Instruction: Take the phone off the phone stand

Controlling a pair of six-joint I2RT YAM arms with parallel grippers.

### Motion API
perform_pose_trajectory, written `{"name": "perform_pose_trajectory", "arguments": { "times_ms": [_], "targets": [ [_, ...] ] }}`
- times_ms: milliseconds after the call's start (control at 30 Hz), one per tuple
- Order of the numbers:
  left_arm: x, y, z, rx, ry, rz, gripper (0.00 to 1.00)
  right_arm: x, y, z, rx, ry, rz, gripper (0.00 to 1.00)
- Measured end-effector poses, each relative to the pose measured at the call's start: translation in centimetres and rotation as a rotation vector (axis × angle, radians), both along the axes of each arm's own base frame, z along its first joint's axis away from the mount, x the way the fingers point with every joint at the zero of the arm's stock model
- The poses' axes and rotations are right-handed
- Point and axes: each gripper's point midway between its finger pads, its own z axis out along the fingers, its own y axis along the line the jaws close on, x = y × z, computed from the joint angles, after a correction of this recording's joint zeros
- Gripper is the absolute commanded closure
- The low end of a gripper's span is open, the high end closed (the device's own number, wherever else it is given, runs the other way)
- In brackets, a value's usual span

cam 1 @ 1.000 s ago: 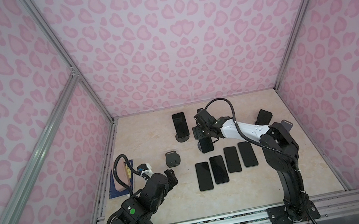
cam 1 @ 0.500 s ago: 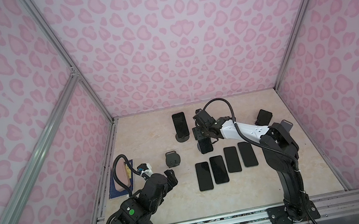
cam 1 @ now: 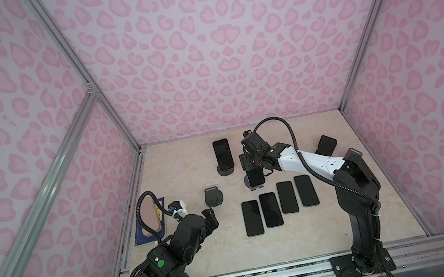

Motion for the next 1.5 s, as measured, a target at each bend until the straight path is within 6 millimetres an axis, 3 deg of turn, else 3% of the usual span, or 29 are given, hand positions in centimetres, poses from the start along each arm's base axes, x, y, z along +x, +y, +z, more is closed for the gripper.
{"name": "perform_pose_trajectory", "arguments": {
  "times_ms": [467, 767, 1000, 1267, 1500],
  "targets": [
    [-0.4, 0.8, 0.2, 0.025, -0.021, -0.003, 0.04, -2.6, -1.6, 3.2, 0.001, -0.002, -0.093, 0.33],
    [-0.9, 3.3, 0.2, 0.014, -0.081, 0.085, 0.04, -6.1, -1.4, 4.1, 0.004, 0.019, -0.130, 0.33],
    [-1.2, 4.0, -0.1, 0.001, -0.097, 0.112, 0.04, -8.2, 0.9, 4.6, 0.009, 0.026, -0.087, 0.33],
    [-1.1, 4.0, -0.2, 0.037, -0.077, 0.108, 0.04, -10.1, 4.1, 2.8, 0.022, 0.070, -0.038, 0.34],
    [-1.2, 4.3, 0.5, 0.028, -0.096, 0.118, 0.04, -11.4, 6.9, 2.5, 0.041, 0.064, 0.000, 0.33]
  ]
}}
